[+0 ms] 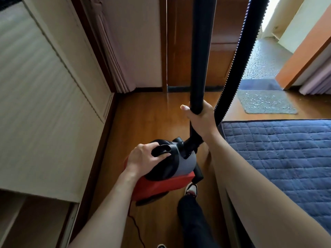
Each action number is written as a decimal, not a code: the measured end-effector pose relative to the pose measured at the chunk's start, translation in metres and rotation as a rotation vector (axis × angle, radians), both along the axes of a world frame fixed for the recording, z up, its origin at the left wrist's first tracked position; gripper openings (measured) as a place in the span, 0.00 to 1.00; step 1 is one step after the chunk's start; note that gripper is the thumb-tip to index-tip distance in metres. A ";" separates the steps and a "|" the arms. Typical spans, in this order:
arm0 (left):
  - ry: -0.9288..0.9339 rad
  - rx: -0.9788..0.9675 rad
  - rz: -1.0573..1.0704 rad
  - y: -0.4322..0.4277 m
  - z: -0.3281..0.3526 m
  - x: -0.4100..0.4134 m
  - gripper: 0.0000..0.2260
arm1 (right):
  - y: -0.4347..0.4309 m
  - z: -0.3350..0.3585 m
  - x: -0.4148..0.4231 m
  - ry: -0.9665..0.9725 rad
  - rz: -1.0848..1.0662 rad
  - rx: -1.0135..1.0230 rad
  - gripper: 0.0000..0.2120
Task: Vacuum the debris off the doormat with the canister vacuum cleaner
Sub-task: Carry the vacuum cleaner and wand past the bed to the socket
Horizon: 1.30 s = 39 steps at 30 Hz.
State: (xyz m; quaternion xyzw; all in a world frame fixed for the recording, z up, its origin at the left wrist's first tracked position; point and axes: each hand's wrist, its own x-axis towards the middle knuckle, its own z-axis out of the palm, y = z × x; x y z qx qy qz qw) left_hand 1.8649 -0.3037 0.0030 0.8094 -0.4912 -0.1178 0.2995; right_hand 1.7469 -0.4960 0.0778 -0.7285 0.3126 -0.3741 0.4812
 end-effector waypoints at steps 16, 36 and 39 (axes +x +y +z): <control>-0.006 -0.001 0.044 -0.271 0.014 0.086 0.22 | -0.280 0.004 0.091 -0.028 0.044 -0.004 0.14; 0.037 0.007 -0.079 -0.524 -0.002 0.222 0.21 | -0.514 -0.015 0.203 0.001 -0.115 0.056 0.15; 0.010 0.030 -0.128 -0.571 0.002 0.256 0.17 | -0.555 -0.011 0.232 0.027 -0.160 0.056 0.15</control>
